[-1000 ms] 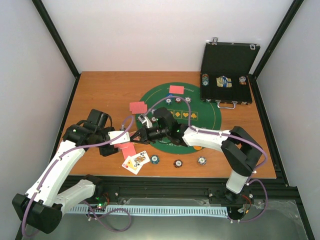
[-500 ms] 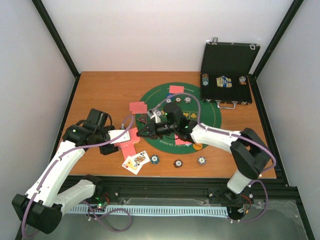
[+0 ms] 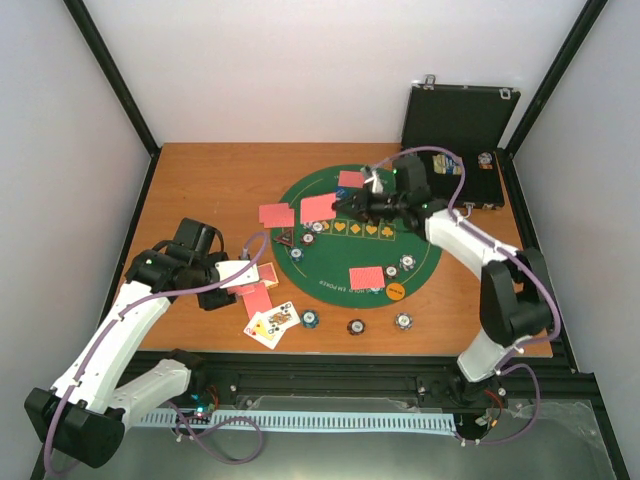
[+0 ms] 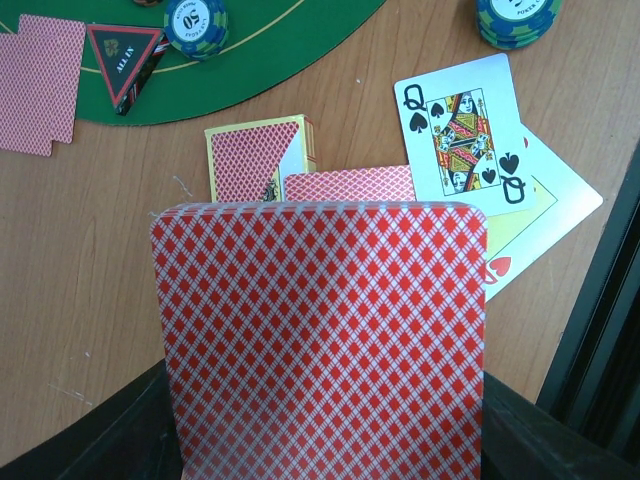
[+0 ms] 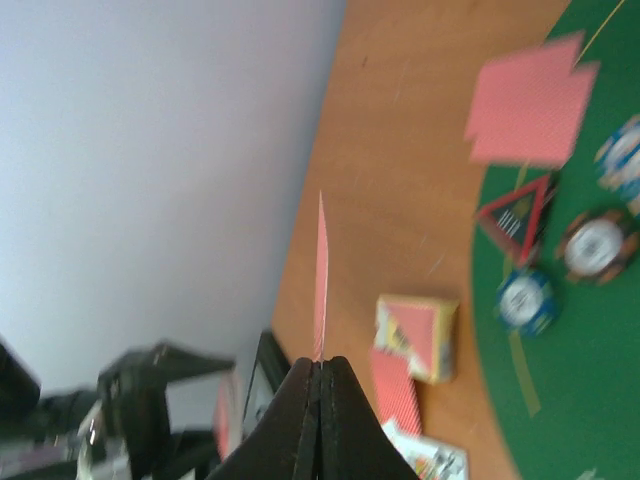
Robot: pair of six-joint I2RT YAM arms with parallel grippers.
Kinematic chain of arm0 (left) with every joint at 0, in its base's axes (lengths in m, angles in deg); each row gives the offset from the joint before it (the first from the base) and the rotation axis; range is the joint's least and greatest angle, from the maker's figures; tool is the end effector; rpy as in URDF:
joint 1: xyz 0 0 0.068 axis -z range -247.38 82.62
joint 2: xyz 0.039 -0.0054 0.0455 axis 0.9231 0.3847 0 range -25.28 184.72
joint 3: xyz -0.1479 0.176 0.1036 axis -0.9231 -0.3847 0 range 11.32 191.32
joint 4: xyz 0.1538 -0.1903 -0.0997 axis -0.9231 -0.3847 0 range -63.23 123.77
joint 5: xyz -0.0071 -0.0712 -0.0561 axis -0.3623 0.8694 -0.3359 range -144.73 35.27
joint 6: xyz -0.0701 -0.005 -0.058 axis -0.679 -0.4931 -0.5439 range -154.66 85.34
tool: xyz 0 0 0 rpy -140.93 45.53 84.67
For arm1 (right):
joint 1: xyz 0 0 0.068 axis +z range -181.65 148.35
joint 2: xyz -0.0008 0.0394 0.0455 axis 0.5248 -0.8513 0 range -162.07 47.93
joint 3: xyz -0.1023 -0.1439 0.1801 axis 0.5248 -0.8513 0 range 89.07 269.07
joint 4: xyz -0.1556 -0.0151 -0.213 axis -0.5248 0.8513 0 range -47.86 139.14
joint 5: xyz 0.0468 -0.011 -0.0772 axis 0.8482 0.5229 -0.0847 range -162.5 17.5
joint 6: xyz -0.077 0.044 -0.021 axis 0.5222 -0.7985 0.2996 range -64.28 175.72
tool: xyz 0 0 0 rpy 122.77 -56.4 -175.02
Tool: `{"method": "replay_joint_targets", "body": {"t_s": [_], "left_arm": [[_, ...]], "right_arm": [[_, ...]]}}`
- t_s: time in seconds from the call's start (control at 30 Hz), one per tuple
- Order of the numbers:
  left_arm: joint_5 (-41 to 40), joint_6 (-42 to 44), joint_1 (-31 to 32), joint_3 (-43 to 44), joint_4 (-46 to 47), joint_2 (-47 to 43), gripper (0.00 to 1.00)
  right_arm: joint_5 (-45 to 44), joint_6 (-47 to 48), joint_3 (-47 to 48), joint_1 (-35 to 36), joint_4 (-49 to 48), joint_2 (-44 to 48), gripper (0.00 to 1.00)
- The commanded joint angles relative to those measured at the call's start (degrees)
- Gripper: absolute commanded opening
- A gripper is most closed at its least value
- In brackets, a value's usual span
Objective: Distribute texas hold em gaming equipment
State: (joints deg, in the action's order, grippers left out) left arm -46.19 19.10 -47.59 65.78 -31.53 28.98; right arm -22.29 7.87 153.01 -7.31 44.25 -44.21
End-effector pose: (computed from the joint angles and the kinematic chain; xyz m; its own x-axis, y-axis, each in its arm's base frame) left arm 0.1757 -0.0762 0.2309 -0.1871 0.9150 -0.3575 0.9211 0.2900 0.2599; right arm 0.3248 0.2158 0.2280 -0.9522 0.0899 -0.2919 -0.2418 0.3619 0.9003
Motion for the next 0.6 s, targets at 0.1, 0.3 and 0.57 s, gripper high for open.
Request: {"method": "replay_joint_targets", "body": {"t_s": [0.1, 0.3, 0.57], "left_arm": [[0.2, 0.6, 0.0, 0.7, 0.1, 0.4, 0.29], [0.3, 0.3, 0.0, 1.1, 0.7, 1.4, 0.29], [0.1, 0.6, 0.0, 1.0, 0.6, 2.0, 0.29]], "right_arm": [[2.7, 9.1, 21.1, -12.1, 11.2, -18.7, 0.03], [-0.4, 13.4, 50.0, -16.3, 25.1, -40.6, 0.03], [-1.7, 10.7, 67.8, -18.6, 28.6, -56.7, 0.03]]}}
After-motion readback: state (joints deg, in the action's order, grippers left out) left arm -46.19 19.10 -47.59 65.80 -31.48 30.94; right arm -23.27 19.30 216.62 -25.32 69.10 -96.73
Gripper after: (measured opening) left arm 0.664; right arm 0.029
